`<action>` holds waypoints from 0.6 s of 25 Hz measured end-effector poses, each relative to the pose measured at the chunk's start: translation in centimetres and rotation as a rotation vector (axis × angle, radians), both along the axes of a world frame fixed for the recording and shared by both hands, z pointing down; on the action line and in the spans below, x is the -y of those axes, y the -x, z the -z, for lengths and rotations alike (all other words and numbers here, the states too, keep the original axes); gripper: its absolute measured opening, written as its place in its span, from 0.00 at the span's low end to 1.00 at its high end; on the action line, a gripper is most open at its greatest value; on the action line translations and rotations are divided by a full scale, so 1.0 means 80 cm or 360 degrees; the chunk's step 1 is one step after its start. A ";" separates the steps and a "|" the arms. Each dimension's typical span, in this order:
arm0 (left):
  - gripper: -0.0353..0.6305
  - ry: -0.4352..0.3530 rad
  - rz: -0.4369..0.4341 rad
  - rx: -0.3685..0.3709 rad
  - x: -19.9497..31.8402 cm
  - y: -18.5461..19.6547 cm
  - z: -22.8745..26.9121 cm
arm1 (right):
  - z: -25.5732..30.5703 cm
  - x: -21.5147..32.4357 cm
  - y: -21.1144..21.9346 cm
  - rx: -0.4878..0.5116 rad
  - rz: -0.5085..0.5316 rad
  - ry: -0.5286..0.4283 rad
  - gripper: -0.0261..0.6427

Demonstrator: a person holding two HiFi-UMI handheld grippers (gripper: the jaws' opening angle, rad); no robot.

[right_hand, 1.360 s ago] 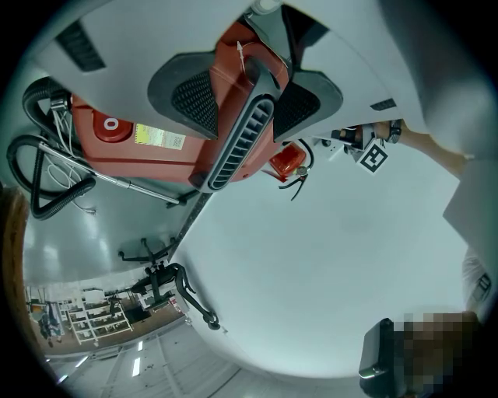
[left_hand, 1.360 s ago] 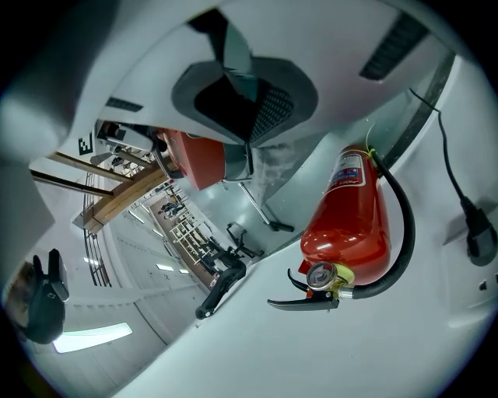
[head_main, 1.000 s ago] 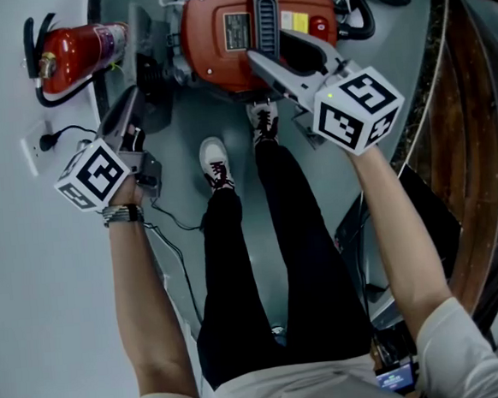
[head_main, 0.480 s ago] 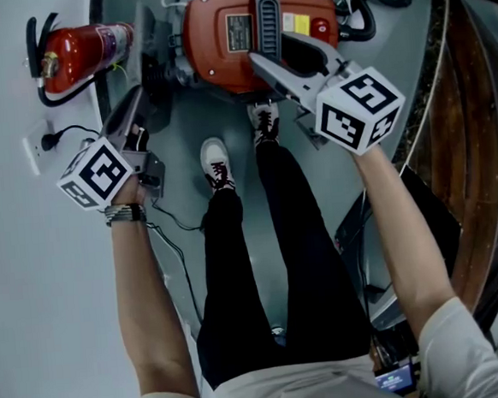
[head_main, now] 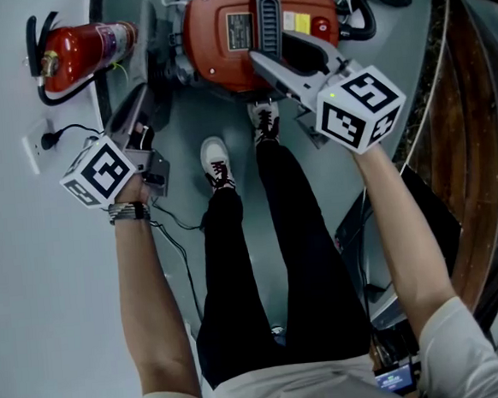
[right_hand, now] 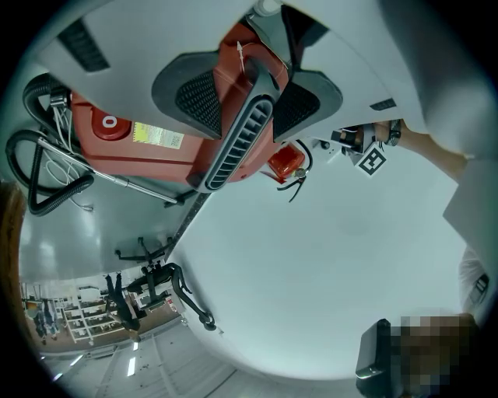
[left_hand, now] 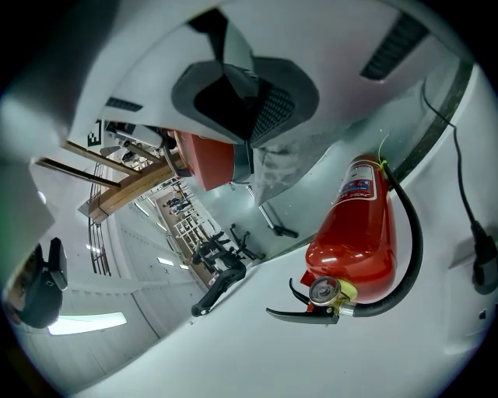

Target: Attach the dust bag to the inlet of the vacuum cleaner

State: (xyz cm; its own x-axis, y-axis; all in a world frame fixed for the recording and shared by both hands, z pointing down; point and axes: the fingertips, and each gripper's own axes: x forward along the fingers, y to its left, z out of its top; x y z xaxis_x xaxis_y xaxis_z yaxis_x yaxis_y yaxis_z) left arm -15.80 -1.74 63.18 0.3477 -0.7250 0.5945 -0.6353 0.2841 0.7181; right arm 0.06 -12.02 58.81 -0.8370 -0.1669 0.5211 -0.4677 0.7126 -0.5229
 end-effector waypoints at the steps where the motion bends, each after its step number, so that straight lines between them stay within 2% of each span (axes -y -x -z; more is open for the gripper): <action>1: 0.08 -0.0002 -0.0005 0.0002 0.000 -0.001 0.000 | 0.000 0.000 0.000 0.0000 -0.0001 0.0000 0.36; 4: 0.08 -0.0011 -0.0036 0.0080 0.000 0.000 0.000 | -0.001 0.000 -0.001 -0.0001 -0.0006 0.0000 0.36; 8: 0.14 -0.0047 -0.0139 0.0356 -0.002 0.001 0.000 | 0.000 -0.001 -0.001 0.0000 0.0004 0.0000 0.36; 15: 0.19 0.0020 -0.0272 0.0635 -0.007 -0.005 -0.005 | 0.000 -0.001 -0.001 0.0004 0.0011 0.0001 0.36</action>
